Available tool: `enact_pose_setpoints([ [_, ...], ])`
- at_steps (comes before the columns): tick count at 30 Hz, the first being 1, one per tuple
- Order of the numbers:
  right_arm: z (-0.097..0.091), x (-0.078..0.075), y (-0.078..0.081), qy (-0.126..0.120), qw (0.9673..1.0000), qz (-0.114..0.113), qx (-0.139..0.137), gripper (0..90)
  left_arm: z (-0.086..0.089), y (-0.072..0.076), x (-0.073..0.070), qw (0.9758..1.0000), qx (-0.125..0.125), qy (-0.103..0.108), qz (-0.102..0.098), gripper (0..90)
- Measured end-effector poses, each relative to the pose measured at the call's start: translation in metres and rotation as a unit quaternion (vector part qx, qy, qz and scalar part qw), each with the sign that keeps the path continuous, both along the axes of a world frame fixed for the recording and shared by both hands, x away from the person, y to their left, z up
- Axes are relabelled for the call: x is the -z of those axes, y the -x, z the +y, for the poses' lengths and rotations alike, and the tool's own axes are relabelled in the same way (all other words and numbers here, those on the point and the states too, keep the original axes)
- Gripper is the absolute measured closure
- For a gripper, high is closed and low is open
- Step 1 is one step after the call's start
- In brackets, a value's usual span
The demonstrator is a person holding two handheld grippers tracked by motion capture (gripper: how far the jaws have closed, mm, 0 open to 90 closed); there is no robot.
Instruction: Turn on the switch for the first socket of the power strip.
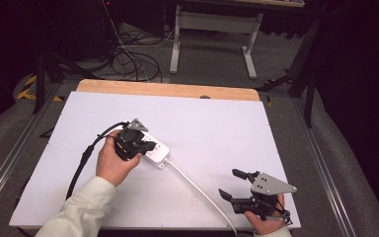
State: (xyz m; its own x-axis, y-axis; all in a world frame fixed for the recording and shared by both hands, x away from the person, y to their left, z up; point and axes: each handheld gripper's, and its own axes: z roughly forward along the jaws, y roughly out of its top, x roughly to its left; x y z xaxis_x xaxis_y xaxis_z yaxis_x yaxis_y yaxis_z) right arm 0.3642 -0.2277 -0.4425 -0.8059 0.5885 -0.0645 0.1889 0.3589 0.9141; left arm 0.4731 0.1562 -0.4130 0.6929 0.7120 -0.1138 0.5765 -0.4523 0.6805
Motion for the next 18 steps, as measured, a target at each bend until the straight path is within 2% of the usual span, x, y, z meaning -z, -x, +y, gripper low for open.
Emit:
enact_pose_setpoints([
  [2, 0.000, 0.000, 0.000, 0.000, 1.0000, 0.000, 0.000, 24.3, 0.000, -0.002, 0.004, 1.0000, -0.002, 0.002, -0.008, 90.0],
  [5, 0.000, 0.000, 0.000, -0.002, 1.0000, 0.001, 0.000, 24.3, 0.000, -0.005, 0.009, 0.9999, -0.007, -0.011, -0.010, 90.0],
  [11, 0.000, 0.000, 0.000, 0.000, 1.0000, 0.001, -0.001, 24.3, 0.000, -0.011, 0.017, 0.9997, -0.020, -0.016, 0.004, 90.0],
  [18, 0.000, 0.000, 0.000, 0.000, 1.0000, 0.000, -0.002, 24.3, -0.001, -0.016, 0.025, 0.9987, -0.032, -0.040, 0.007, 90.0],
])
